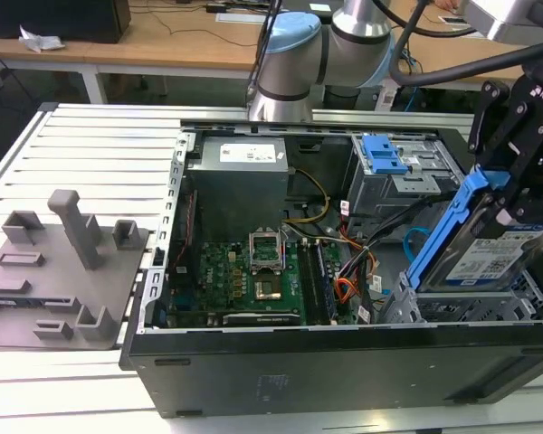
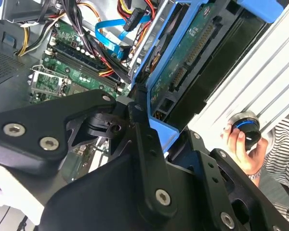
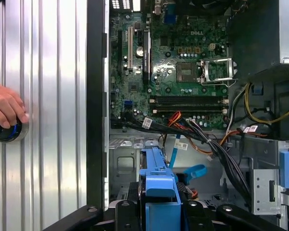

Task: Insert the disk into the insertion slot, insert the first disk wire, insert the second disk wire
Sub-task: 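Insert the disk into the insertion slot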

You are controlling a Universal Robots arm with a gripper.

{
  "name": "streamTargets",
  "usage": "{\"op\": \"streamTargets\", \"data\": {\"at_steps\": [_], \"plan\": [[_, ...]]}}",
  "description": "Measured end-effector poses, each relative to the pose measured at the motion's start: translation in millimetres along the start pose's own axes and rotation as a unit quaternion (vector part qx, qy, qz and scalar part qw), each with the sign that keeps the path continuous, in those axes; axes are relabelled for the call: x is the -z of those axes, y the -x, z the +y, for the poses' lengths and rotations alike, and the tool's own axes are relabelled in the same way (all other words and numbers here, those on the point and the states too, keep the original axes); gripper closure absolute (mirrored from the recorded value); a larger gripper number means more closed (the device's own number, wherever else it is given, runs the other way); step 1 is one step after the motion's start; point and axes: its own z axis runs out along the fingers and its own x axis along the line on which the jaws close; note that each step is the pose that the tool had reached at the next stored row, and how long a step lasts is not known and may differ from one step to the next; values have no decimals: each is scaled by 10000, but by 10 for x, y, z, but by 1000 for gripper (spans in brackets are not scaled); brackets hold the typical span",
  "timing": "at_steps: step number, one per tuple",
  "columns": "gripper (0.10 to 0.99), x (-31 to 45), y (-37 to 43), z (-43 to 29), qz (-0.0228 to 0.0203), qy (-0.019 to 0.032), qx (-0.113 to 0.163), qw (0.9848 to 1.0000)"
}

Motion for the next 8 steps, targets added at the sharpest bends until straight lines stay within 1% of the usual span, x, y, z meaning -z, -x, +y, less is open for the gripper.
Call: {"op": "streamTargets", "data": {"at_steps": [8], "plan": [[718, -51, 0, -2, 0, 0, 0, 10000]]}}
